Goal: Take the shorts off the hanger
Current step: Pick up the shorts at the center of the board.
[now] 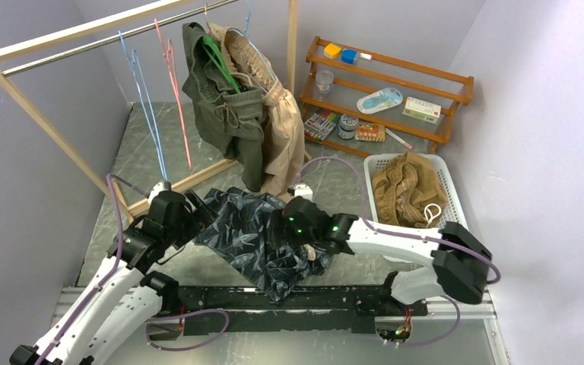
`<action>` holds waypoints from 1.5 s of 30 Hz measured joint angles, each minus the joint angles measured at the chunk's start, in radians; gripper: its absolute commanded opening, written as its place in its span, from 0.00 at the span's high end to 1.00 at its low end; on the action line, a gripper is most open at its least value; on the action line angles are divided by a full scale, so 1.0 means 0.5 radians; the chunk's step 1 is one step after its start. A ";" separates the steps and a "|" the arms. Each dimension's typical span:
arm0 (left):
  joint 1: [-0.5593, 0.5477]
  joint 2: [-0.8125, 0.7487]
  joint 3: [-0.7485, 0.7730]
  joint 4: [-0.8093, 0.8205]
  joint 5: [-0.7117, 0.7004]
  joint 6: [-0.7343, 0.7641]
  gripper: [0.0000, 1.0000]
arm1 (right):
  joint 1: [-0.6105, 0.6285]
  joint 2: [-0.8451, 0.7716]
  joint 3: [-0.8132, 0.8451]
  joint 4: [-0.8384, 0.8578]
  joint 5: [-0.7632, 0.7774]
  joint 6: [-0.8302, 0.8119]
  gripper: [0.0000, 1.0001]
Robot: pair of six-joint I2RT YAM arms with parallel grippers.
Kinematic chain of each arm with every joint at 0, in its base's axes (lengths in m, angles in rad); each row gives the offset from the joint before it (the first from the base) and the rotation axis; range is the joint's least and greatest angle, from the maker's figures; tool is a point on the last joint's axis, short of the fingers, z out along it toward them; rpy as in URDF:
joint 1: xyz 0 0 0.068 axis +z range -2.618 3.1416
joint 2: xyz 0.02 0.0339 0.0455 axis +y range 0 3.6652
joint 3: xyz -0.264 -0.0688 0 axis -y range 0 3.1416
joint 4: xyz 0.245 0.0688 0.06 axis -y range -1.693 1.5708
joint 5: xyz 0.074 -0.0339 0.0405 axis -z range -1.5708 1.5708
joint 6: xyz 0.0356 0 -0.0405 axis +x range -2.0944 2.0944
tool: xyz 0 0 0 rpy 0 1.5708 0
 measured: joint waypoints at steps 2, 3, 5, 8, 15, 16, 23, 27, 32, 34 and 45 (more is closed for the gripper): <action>0.000 0.002 -0.001 0.000 0.000 0.000 0.01 | 0.074 0.134 0.119 -0.100 0.118 0.035 0.00; 0.000 0.002 -0.001 0.000 0.000 0.000 0.01 | 0.117 0.220 0.188 -0.166 0.197 0.071 0.00; 0.000 0.001 -0.001 0.000 0.000 0.000 0.01 | 0.207 0.411 0.320 -0.306 0.362 0.157 0.00; 0.000 -0.007 -0.001 0.000 -0.001 -0.001 0.01 | 0.317 0.694 0.493 -0.509 0.557 0.303 0.00; 0.000 -0.034 -0.001 -0.001 -0.002 -0.002 0.01 | 0.400 1.070 0.842 -0.752 0.818 0.486 0.23; 0.000 -0.037 -0.001 -0.001 -0.003 -0.002 0.01 | 0.405 1.080 0.842 -0.751 0.849 0.510 0.35; 0.000 -0.050 -0.005 0.000 -0.007 -0.018 0.01 | 0.396 0.885 0.517 -0.620 1.117 0.710 0.94; 0.000 -0.042 -0.011 0.000 -0.007 -0.016 0.01 | 0.288 0.610 0.257 -0.675 1.125 0.726 1.00; 0.000 -0.006 -0.011 0.000 -0.006 -0.015 0.02 | 0.211 0.202 0.257 -0.990 1.234 0.727 1.00; 0.000 0.001 -0.012 0.001 -0.006 -0.015 0.02 | 0.201 -0.009 0.349 -1.117 1.309 0.723 1.00; 0.000 -0.003 -0.027 0.002 -0.005 -0.016 0.02 | 0.005 -0.571 1.053 -1.495 1.725 0.460 1.00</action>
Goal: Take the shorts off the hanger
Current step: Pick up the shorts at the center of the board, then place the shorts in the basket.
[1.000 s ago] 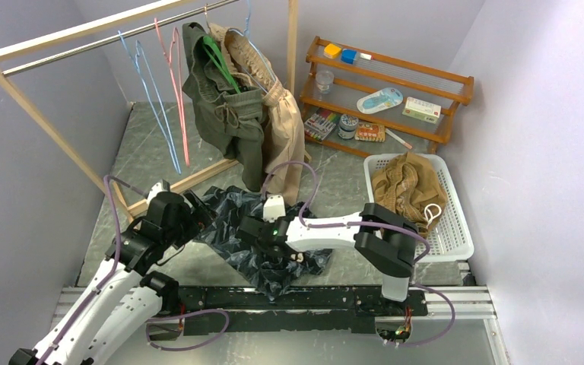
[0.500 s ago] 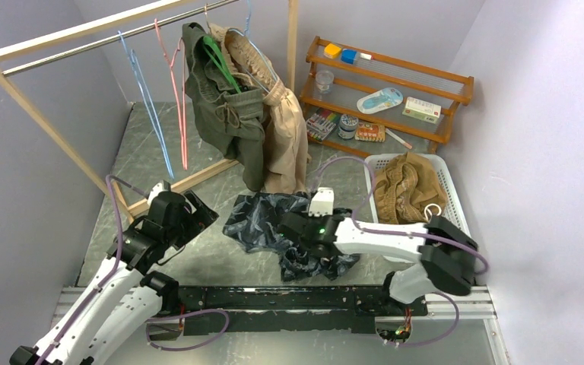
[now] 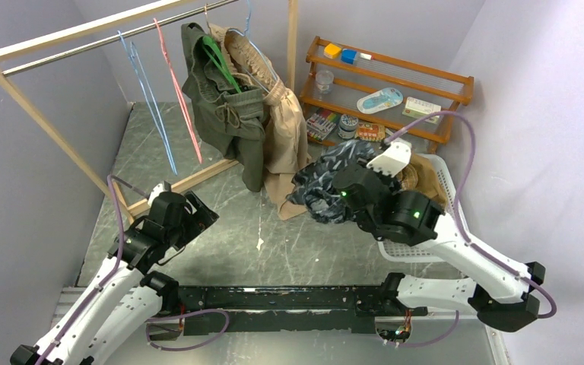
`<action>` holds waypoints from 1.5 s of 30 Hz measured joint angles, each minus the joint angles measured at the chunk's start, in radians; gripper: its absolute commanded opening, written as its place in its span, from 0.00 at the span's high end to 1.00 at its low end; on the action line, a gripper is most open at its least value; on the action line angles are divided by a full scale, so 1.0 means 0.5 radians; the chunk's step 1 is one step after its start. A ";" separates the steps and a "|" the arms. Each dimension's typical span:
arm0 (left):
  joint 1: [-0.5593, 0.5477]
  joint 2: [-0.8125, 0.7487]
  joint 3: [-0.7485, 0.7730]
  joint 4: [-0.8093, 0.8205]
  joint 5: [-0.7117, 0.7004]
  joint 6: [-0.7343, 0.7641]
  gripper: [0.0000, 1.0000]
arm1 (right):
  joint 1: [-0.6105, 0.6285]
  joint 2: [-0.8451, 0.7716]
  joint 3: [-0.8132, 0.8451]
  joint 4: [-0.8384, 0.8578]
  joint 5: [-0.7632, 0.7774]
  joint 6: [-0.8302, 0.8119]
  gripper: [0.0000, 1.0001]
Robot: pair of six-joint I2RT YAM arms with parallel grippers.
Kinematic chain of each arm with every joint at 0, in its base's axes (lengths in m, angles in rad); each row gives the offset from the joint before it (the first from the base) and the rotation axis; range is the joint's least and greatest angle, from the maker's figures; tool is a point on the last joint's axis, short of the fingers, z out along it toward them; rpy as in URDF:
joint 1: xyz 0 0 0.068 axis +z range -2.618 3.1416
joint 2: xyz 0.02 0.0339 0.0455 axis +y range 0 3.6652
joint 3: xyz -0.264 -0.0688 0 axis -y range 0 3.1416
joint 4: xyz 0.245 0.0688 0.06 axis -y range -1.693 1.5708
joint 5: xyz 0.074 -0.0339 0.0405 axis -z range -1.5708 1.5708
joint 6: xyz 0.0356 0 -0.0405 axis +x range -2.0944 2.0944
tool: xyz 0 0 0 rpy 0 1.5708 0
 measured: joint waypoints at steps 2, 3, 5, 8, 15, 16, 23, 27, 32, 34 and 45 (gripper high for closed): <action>0.000 0.004 -0.002 0.001 0.001 0.000 0.02 | -0.002 0.024 0.155 -0.107 0.092 -0.014 1.00; 0.000 0.005 -0.002 0.001 0.002 0.000 0.02 | -0.002 0.044 0.249 -0.168 0.153 -0.023 1.00; 0.000 0.011 -0.004 0.001 0.007 -0.001 0.02 | -0.018 0.086 0.386 -0.271 0.261 -0.029 1.00; 0.000 0.022 -0.010 0.001 0.011 -0.001 0.02 | -0.124 0.166 0.537 -0.426 0.404 -0.027 1.00; 0.000 0.006 -0.010 0.000 0.014 -0.010 0.01 | -0.549 0.255 0.492 -0.198 0.565 -0.523 0.99; 0.000 -0.002 -0.010 0.000 0.014 -0.011 0.01 | -0.630 0.249 0.467 -0.125 0.550 -0.609 0.99; 0.000 -0.063 -0.011 0.001 0.014 -0.018 0.02 | -1.482 0.178 0.340 0.205 0.246 -0.996 0.97; 0.000 -0.061 -0.027 0.002 0.015 -0.019 0.02 | -1.684 0.134 0.291 0.240 0.079 -1.022 0.95; 0.000 -0.032 -0.031 0.002 0.018 -0.018 0.02 | -1.741 0.114 0.216 0.227 0.029 -0.983 0.95; 0.000 -0.031 -0.031 0.002 0.022 -0.018 0.02 | -1.755 0.103 0.173 0.211 0.004 -0.952 0.95; 0.000 -0.040 -0.033 0.002 0.031 -0.018 0.02 | -1.855 0.267 -0.272 0.352 -0.352 -0.912 0.97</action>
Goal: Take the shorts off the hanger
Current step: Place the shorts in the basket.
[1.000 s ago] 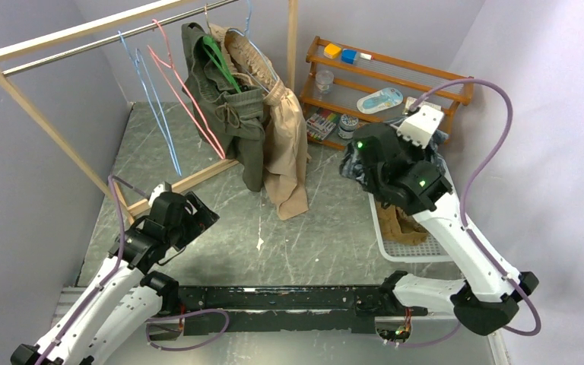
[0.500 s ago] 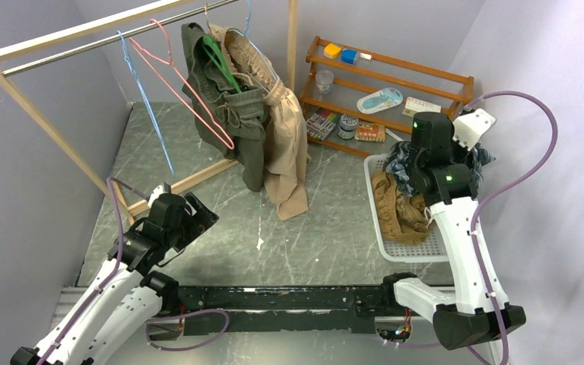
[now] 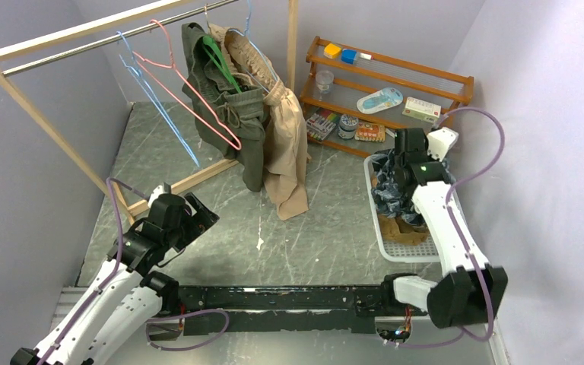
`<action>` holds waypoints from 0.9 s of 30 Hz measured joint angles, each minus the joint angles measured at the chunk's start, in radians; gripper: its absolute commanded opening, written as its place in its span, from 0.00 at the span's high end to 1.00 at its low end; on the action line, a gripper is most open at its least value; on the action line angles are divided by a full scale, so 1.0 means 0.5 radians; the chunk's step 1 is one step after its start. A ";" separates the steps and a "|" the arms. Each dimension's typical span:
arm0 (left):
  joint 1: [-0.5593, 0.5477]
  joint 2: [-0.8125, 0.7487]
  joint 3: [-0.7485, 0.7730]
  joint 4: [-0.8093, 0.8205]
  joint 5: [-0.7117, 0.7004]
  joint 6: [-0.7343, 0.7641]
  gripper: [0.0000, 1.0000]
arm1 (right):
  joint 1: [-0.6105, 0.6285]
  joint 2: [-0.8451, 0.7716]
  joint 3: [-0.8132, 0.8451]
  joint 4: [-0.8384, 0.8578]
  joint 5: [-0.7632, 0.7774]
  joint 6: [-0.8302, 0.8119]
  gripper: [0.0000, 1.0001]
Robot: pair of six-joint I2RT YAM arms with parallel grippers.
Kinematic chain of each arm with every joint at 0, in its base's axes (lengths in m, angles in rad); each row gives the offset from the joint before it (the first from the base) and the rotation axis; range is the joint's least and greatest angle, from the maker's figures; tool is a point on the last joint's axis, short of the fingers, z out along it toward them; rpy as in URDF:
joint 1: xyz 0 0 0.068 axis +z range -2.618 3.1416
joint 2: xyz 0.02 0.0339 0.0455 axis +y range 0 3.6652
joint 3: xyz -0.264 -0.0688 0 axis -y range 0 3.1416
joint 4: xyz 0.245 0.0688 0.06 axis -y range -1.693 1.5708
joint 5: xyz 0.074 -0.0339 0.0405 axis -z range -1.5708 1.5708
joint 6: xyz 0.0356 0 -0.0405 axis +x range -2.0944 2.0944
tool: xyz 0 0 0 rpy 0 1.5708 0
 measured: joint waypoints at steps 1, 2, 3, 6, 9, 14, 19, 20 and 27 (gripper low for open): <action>0.000 -0.003 0.000 0.000 0.000 0.000 0.02 | -0.025 0.071 -0.017 0.027 -0.065 -0.006 0.97; 0.000 -0.007 0.000 0.000 0.000 -0.001 0.02 | -0.044 0.127 -0.023 0.043 -0.114 -0.010 0.98; 0.000 -0.011 -0.002 0.000 0.000 -0.001 0.02 | -0.071 0.194 -0.023 0.063 -0.175 -0.017 0.98; 0.000 -0.025 -0.002 -0.001 0.001 -0.006 0.02 | -0.140 0.324 -0.019 0.123 -0.305 -0.047 0.98; 0.000 -0.036 -0.003 -0.001 0.001 -0.013 0.02 | -0.194 0.378 0.008 0.163 -0.365 -0.072 0.98; 0.000 -0.031 -0.015 0.004 0.005 -0.013 0.02 | -0.273 0.546 0.092 0.276 -0.534 -0.105 0.98; 0.000 -0.005 -0.016 0.006 0.014 -0.013 0.02 | -0.278 0.798 0.014 0.452 -0.675 -0.130 0.87; 0.000 -0.004 -0.016 0.006 0.014 -0.013 0.02 | -0.278 0.830 -0.021 0.482 -0.690 -0.136 0.85; 0.000 -0.009 -0.021 0.010 0.014 -0.013 0.02 | -0.291 0.976 -0.112 0.618 -0.738 -0.179 0.71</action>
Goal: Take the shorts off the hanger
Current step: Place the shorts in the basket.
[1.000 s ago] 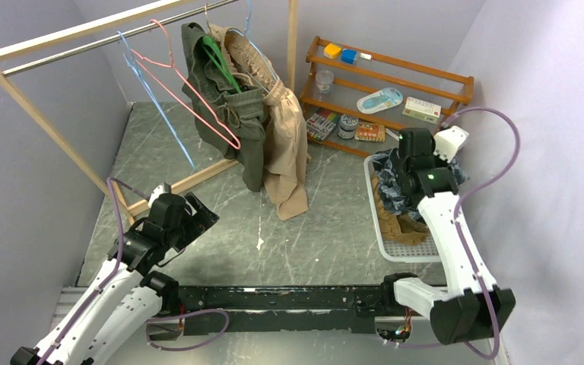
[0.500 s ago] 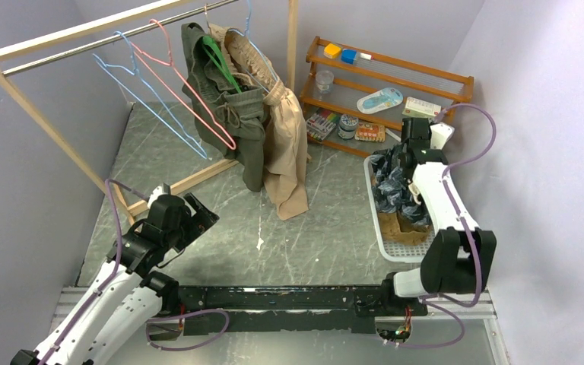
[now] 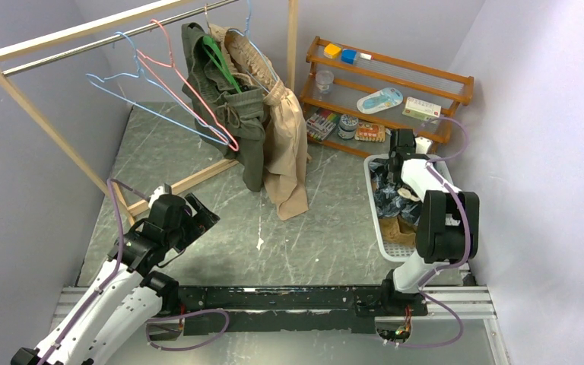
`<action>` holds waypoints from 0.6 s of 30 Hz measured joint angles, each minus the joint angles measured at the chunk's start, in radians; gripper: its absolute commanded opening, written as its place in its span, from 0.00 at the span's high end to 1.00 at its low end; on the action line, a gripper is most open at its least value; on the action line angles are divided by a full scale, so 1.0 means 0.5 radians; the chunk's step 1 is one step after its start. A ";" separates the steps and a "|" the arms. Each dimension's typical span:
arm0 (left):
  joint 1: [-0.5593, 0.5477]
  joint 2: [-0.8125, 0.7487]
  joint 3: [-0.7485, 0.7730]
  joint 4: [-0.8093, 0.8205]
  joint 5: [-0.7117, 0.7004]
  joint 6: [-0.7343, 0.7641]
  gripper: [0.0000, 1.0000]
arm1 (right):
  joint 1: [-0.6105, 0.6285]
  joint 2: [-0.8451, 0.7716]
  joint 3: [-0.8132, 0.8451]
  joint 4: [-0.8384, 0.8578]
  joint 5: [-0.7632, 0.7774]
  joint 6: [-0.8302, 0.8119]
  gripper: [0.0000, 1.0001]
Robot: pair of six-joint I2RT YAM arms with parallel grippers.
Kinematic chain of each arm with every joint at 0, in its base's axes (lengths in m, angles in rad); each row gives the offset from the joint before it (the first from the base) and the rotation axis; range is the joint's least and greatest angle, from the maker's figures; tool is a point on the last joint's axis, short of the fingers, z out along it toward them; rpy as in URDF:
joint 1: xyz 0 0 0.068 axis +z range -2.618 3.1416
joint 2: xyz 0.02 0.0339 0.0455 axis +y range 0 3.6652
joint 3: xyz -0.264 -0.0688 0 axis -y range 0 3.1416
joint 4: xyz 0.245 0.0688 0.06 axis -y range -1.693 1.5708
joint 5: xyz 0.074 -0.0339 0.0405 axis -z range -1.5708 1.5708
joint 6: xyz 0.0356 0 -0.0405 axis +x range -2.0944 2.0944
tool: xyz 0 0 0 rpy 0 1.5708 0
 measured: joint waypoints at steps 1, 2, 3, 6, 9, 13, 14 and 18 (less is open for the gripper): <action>0.000 0.000 0.000 0.002 0.001 0.000 0.02 | 0.000 -0.001 0.000 0.001 -0.001 -0.005 0.63; 0.000 0.000 0.000 0.002 0.001 0.000 0.02 | 0.000 -0.008 0.000 0.001 -0.002 -0.004 0.52; 0.000 0.000 0.000 0.002 0.001 0.000 0.02 | 0.000 -0.016 0.000 -0.005 -0.001 -0.005 0.48; 0.000 0.001 0.000 0.002 0.003 0.001 0.02 | -0.002 -0.087 -0.001 -0.051 -0.009 -0.014 0.45; 0.000 0.005 0.000 0.003 0.005 0.001 0.02 | 0.001 -0.221 0.010 -0.105 -0.055 -0.016 0.39; 0.000 0.005 0.000 0.003 0.005 0.000 0.02 | 0.001 -0.379 0.093 -0.195 -0.095 -0.005 0.32; 0.000 0.005 0.000 0.002 0.005 0.000 0.02 | 0.001 -0.414 0.114 -0.207 -0.103 -0.004 0.31; 0.000 0.004 0.000 0.003 0.007 0.000 0.02 | 0.002 -0.539 0.137 -0.256 -0.119 -0.003 0.25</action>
